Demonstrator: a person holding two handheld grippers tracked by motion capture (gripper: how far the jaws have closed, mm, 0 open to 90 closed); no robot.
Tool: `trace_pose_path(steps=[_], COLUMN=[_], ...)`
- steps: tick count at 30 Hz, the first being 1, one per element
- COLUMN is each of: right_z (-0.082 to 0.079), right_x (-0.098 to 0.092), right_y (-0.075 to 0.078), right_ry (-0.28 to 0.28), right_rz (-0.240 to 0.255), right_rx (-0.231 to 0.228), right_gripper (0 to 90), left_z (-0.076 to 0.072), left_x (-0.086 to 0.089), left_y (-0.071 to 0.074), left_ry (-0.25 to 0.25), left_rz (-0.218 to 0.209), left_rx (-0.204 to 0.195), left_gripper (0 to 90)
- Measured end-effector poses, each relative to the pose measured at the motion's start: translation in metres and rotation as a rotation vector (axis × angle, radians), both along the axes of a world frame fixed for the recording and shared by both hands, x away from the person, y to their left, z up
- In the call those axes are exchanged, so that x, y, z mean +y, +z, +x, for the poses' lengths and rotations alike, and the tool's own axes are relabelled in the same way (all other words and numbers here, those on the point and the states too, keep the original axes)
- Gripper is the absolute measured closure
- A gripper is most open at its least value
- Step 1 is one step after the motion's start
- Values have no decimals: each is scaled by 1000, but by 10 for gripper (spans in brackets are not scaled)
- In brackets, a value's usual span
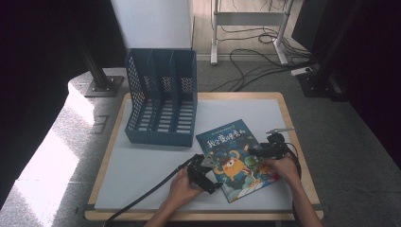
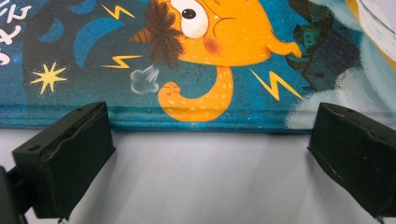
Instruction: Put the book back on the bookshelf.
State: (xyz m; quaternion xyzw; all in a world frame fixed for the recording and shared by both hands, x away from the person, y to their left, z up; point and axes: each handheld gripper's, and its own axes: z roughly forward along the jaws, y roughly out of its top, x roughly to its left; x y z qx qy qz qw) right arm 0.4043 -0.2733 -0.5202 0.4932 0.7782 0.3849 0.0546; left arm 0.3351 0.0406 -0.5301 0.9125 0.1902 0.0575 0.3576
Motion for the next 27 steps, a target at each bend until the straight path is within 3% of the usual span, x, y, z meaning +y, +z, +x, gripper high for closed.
trace_pose_path(steps=[4,7,11,15,18,22,27], right_z=[-4,-6,-11,-18,-21,-24,-23], right_x=[-2,-9,-15,-17,-20,-23,-20], right_y=[3,9,18,26,29,37,47], right_ry=[6,-3,2,30,50,79,147], right_rz=[-1,74,117,93,113,99,4], right_rx=[14,22,27,34,41,33,17], right_gripper=[216,215,237,293,325,377,429], left_z=[0,0,0,0,0,0,0], left_x=[0,0,0,0,0,0,0], left_y=[0,0,0,0,0,0,0], left_ry=[1,0,0,0,0,1,0], left_rz=[0,0,0,0,0,-1,0], left_rx=[0,0,0,-1,-2,0,0], left_gripper=[0,0,0,0,0,0,0])
